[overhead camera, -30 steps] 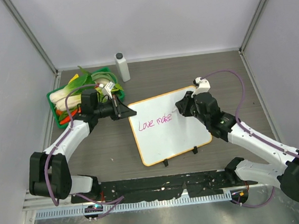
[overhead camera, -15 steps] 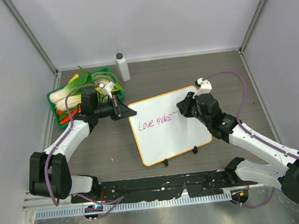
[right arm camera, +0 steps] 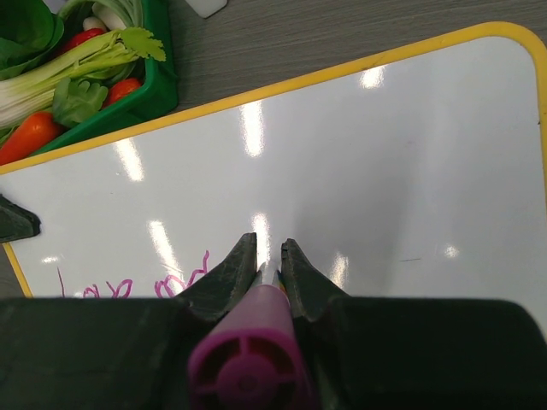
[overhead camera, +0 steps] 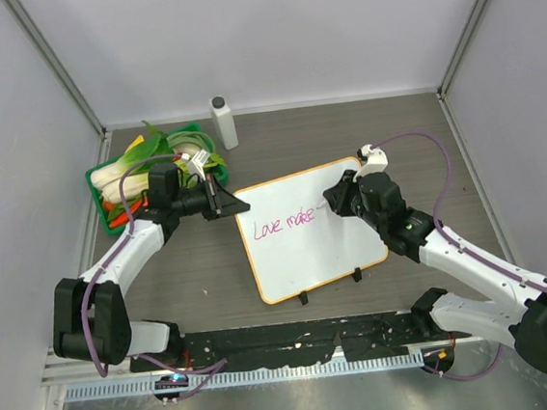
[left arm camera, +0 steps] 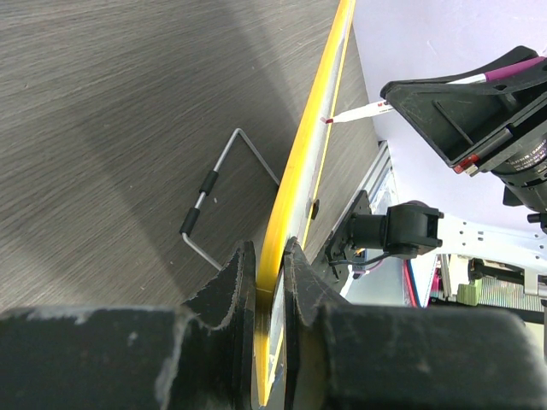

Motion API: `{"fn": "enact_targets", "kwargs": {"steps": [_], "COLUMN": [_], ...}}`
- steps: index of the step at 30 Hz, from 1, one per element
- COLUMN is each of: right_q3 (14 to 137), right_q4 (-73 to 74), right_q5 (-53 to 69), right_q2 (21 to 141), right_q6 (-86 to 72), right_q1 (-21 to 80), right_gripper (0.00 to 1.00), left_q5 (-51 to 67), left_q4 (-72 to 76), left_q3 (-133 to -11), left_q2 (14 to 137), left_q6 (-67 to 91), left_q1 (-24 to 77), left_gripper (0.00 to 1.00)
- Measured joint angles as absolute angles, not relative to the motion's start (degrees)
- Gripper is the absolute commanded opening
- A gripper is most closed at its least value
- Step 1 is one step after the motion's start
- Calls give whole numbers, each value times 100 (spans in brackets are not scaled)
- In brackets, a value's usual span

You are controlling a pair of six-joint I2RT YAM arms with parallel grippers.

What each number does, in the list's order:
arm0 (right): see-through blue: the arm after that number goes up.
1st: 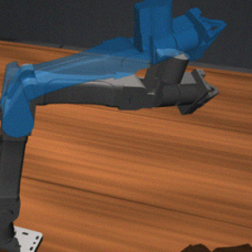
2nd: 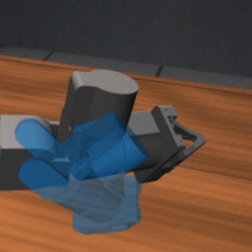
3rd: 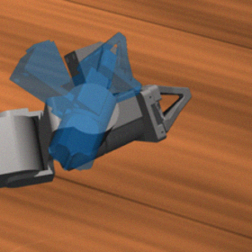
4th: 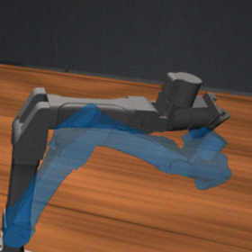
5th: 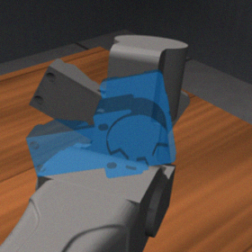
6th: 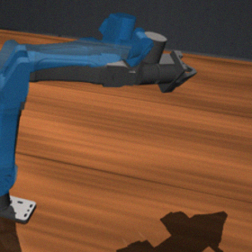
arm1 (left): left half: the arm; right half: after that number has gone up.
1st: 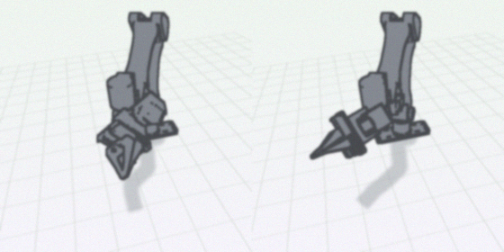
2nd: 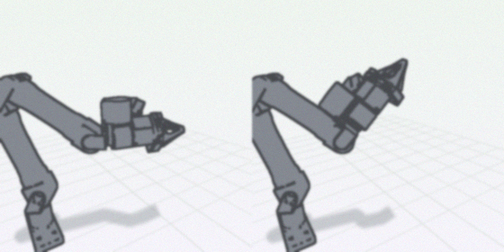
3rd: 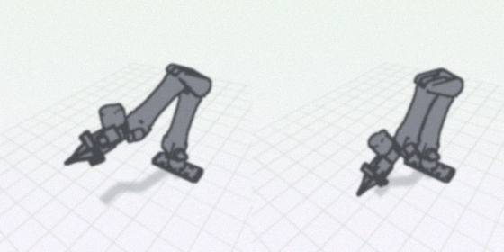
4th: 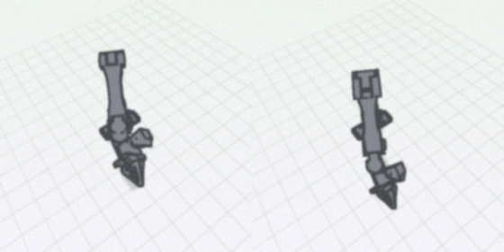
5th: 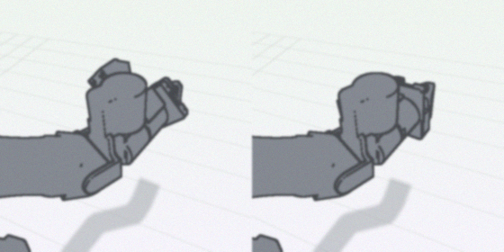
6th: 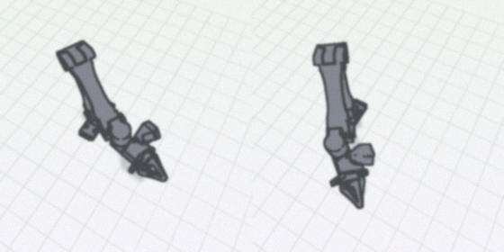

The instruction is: Write a sentence on the whiteboard

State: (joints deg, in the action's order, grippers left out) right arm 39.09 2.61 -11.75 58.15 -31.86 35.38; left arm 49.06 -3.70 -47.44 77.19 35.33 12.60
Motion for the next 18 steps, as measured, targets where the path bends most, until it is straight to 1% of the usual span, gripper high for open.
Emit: {"fn": "enact_targets", "kwargs": {"steps": [18], "right_q3": [3736], "right_q4": [237], "right_q5": [-845], "right_q2": [5677], "right_q6": [-3192], "right_q1": [3514], "right_gripper": [2], "left_q5": [4908], "left_q4": [-370], "left_q3": [-4744], "left_q2": [7719], "left_q6": [3533], "left_q1": [1262], "left_gripper": [0]}}
